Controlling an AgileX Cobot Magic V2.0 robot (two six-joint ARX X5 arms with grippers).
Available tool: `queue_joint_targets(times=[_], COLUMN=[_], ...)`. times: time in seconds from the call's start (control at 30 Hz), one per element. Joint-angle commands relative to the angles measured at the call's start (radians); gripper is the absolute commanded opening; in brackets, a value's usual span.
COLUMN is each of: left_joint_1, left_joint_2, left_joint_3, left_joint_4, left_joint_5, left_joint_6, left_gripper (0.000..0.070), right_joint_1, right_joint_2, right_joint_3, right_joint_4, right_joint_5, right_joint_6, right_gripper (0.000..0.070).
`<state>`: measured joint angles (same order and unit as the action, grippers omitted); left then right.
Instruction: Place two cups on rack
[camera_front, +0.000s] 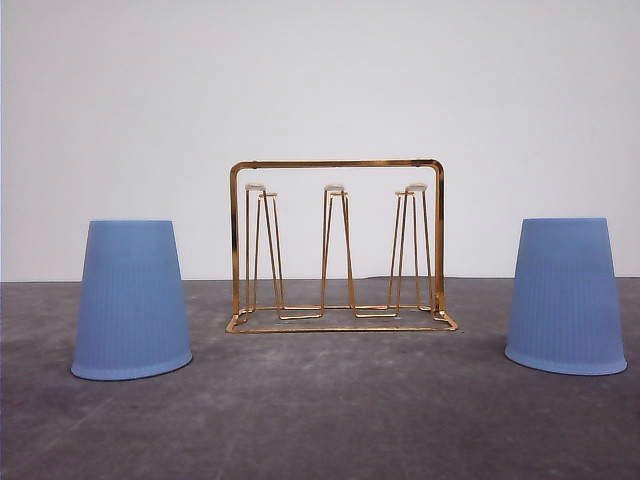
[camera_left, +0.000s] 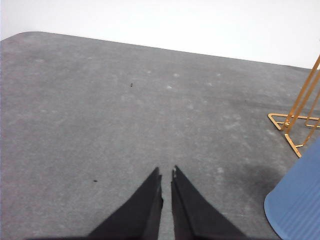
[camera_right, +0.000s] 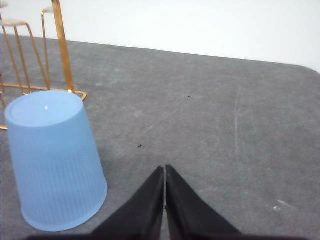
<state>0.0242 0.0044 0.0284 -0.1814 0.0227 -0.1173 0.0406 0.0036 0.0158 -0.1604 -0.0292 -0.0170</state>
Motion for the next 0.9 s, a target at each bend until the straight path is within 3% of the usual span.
queue_joint_targets(times=[0.0,0.1,0.2,0.3,0.43,0.5,0.6,0.87], left_joint_1=[0.002,0.002,0.002,0.002,0.002,0.002,0.002,-0.030], left_joint_2=[0.000,0.000,0.001,0.017,0.098,0.172,0.313,0.696], left_joint_3=[-0.015,-0.014,0.011,0.071,0.202,0.290,0.442,0.802], left_joint_4=[0.000,0.030,0.044,0.022,-0.054,-0.098,-0.176,-0.326], left_joint_5=[-0.001,0.008,0.012,0.014,0.061,0.116,0.195,0.271], left_joint_6=[-0.002,-0.058,-0.171,-0.280,-0.369,-0.365,-0.288,-0.065], left_gripper=[0.0016,0.0014,0.0013,0.0013,0.0013,0.0013,0.0013,0.0014], right_joint_1=[0.002,0.002,0.002,0.003,0.003,0.003,0.003,0.004], right_joint_2=[0.000,0.000,0.001,0.016,0.083,0.147,0.267,0.638], right_joint_3=[-0.004,-0.004,0.021,0.089,0.207,0.289,0.424,0.736], right_joint_4=[0.011,0.019,0.013,-0.006,-0.022,-0.050,-0.118,-0.371], right_joint_5=[-0.001,-0.001,-0.006,-0.039,-0.091,-0.116,-0.143,-0.269], right_joint_6=[0.059,0.109,0.207,0.313,0.380,0.379,0.349,0.136], right_gripper=[0.0000,0.0000,0.0000,0.0000,0.0000,0.0000,0.0000,0.0000])
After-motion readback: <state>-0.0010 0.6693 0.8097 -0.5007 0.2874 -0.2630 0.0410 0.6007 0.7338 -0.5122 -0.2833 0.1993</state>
